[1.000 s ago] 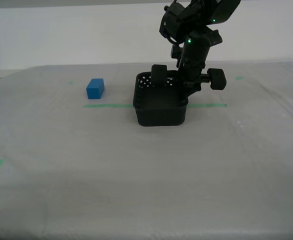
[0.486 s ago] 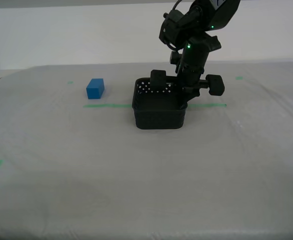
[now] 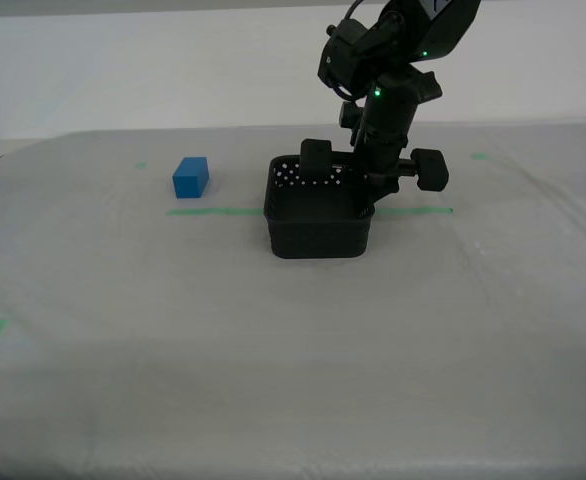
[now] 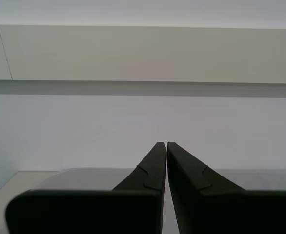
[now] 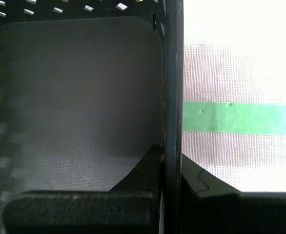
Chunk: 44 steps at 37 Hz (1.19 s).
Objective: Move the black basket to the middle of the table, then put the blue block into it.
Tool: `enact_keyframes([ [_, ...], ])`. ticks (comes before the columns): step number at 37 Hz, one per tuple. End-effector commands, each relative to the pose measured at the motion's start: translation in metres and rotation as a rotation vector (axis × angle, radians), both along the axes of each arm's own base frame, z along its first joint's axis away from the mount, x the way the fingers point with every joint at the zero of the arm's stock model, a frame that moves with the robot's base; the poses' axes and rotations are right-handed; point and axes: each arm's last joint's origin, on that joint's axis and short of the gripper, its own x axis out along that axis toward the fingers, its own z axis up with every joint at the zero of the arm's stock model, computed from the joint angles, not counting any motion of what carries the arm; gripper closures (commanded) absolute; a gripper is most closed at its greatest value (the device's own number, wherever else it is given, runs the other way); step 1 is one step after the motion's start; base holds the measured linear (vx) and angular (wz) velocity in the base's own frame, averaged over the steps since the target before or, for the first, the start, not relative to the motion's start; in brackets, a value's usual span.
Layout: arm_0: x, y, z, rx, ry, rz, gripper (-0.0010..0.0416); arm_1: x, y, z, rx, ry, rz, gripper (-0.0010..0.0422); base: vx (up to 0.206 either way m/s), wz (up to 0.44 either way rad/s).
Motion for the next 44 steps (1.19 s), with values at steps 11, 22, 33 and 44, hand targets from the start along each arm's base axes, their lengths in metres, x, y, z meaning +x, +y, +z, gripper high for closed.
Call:
enact_keyframes([
  [11, 0.0000, 0.0002, -0.0002, 0.000, -0.002, 0.000, 0.0402, 0.0000, -0.0001, 0.0009, 0.002, -0.006, 0.000, 0.0412, 0.000, 0.000],
  [22, -0.0002, 0.0001, -0.0002, -0.001, 0.000, -0.001, 0.0402, 0.0000, -0.0001, 0.0009, 0.002, -0.006, 0.000, 0.0412, 0.000, 0.000],
  [33, -0.0003, 0.0000, -0.0003, 0.000, 0.003, -0.004, 0.0402, 0.0000, 0.0000, 0.0009, 0.002, -0.006, 0.000, 0.0412, 0.000, 0.000],
  [44, -0.0002, -0.0007, -0.0004, -0.030, -0.010, 0.022, 0.0293, 0.0000, 0.0000, 0.0009, 0.002, -0.006, 0.000, 0.0412, 0.000, 0.000],
])
